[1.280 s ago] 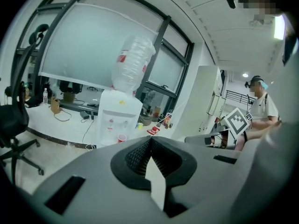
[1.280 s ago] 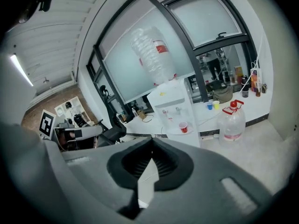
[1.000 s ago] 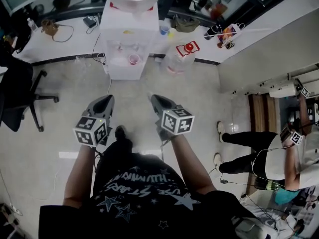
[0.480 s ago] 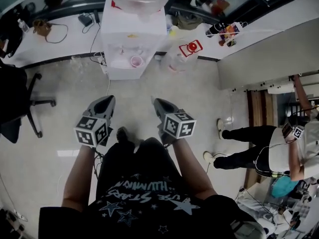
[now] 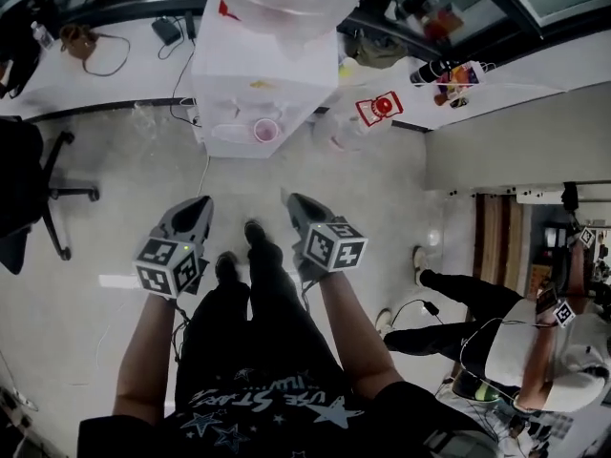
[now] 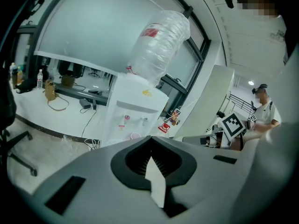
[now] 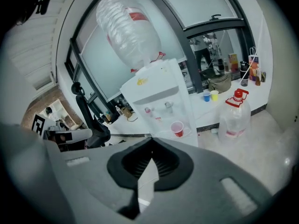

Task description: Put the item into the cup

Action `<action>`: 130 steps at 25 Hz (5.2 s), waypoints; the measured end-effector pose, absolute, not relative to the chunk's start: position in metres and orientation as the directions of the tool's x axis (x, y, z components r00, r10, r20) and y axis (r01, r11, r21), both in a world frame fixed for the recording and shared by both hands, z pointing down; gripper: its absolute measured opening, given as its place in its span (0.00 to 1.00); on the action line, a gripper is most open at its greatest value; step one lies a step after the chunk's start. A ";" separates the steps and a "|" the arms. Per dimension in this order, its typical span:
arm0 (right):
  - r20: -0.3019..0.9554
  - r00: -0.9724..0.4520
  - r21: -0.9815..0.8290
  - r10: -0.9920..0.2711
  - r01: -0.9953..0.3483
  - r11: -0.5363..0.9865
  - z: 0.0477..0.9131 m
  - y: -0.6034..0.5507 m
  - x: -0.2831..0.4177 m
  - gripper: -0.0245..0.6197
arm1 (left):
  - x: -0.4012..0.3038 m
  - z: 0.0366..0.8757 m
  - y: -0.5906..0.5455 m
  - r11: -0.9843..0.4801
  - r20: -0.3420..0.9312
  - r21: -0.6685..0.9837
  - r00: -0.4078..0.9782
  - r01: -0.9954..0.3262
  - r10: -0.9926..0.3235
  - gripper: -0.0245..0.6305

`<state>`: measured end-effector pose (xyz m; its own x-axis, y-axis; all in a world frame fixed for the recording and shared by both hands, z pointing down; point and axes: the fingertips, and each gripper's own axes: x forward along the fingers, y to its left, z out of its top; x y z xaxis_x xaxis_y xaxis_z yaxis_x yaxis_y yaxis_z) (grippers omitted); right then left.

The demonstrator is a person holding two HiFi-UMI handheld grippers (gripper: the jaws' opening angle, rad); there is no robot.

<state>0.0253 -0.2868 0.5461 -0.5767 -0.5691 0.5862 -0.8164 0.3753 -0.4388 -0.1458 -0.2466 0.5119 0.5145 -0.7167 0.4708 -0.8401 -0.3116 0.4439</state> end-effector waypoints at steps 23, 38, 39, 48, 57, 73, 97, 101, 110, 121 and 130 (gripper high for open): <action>0.595 -0.633 -0.493 -0.495 -0.774 0.397 0.665 -0.443 0.014 0.04 | -0.127 0.622 -0.350 -0.162 0.523 0.481 0.431 -0.861 -0.735 0.05; 0.587 -0.669 -0.497 -0.456 -0.742 0.450 0.701 -0.494 -0.013 0.04 | -0.131 0.655 -0.385 -0.113 0.528 0.490 0.397 -0.865 -0.750 0.05; 0.587 -0.671 -0.498 -0.452 -0.740 0.451 0.703 -0.496 -0.015 0.04 | -0.130 0.657 -0.385 -0.108 0.528 0.492 0.395 -0.864 -0.752 0.05; 0.576 -0.674 -0.500 -0.463 -0.738 0.453 0.722 -0.508 -0.027 0.04 | -0.130 0.670 -0.384 -0.087 0.534 0.507 0.392 -0.858 -0.749 0.05; 0.624 -0.634 -0.424 -0.456 -0.766 0.483 0.734 -0.503 -0.033 0.04 | -0.136 0.674 -0.378 -0.078 0.541 0.509 0.389 -0.857 -0.746 0.05; 0.606 -0.633 -0.416 -0.481 -0.768 0.487 0.713 -0.484 -0.029 0.17 | -0.127 0.659 -0.361 -0.118 0.532 0.506 0.417 -0.854 -0.737 0.05; 0.550 -0.556 -0.448 -0.623 -0.826 0.341 0.610 -0.343 0.013 0.15 | -0.131 0.586 -0.268 -0.286 0.477 0.487 0.526 -0.825 -0.704 0.05; 0.554 -0.544 -0.458 -0.630 -0.831 0.315 0.596 -0.317 0.018 0.15 | -0.129 0.580 -0.253 -0.299 0.471 0.497 0.542 -0.815 -0.696 0.05; 0.565 -0.552 -0.471 -0.613 -0.826 0.309 0.595 -0.299 0.015 0.05 | -0.128 0.574 -0.245 -0.325 0.488 0.432 0.521 -0.841 -0.701 0.05; 0.509 -0.627 -0.521 -0.590 -0.770 0.368 0.568 -0.250 0.034 0.04 | -0.075 0.540 -0.196 -0.341 0.450 0.460 0.546 -0.820 -0.707 0.05; 0.467 -0.671 -0.512 -0.576 -0.736 0.442 0.523 -0.171 0.058 0.04 | -0.044 0.498 -0.122 -0.354 0.406 0.435 0.531 -0.828 -0.744 0.05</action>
<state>0.0583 -0.1713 0.5226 -0.6707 -0.5759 0.4674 -0.7365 0.4423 -0.5119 -0.0445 -0.1223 0.4981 0.5311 -0.7439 0.4057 -0.8279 -0.3536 0.4353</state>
